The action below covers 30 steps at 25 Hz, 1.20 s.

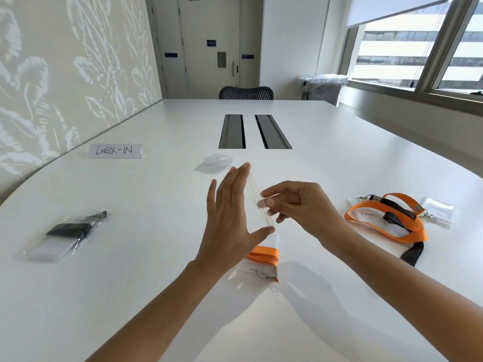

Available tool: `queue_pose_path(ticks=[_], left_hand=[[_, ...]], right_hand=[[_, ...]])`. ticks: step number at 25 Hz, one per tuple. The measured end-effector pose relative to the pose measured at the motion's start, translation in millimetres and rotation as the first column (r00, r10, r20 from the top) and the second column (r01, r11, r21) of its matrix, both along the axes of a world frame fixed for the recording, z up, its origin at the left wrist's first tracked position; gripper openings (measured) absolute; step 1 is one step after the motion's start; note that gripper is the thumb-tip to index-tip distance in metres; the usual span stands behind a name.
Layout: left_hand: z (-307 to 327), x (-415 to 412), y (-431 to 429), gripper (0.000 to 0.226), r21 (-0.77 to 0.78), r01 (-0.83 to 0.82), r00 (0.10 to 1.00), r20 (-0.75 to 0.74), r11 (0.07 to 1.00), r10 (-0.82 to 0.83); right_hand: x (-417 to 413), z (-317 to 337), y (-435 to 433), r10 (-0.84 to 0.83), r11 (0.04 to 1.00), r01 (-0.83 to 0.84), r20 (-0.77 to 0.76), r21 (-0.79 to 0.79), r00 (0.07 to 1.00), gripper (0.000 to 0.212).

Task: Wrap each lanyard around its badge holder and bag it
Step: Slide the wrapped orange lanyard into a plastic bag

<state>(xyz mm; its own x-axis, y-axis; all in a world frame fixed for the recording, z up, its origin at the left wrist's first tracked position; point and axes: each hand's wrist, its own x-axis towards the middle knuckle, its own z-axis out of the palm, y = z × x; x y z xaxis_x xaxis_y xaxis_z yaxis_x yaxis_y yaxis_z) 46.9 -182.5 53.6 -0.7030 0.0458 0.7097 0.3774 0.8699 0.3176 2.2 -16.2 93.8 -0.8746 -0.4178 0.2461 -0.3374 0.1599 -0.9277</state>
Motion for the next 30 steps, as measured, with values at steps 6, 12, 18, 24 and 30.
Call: queue_pose_path(ticks=[6, 12, 18, 24, 30], left_hand=[[3, -6, -2, 0.104, -0.115, 0.017, 0.998, -0.052, 0.993, -0.023], [3, -12, -6, 0.106, -0.167, 0.012, 0.998, -0.060, 0.986, -0.022], [4, -25, -10, 0.100, -0.135, 0.010, 0.996, -0.090, 0.991, -0.022], [0, -32, -13, 0.106, -0.064, 0.042, 0.998, -0.041, 0.997, -0.045], [-5, -33, -16, 0.090, 0.045, 0.093, 0.996, -0.012, 0.995, -0.092]], right_hand=[[-7, 10, 0, 0.012, 0.999, -0.012, 0.001, 0.043, 1.000, 0.010], [-12, 10, 0, -0.068, 0.994, 0.074, -0.080, 0.074, 0.994, 0.011], [-19, 13, -3, -0.149, 0.984, 0.161, -0.155, 0.069, 0.977, 0.008], [-21, 8, -4, -0.137, 0.983, 0.154, -0.159, 0.100, 0.978, 0.009], [-21, 4, 2, -0.192, 0.980, 0.195, -0.065, 0.038, 0.979, 0.008]])
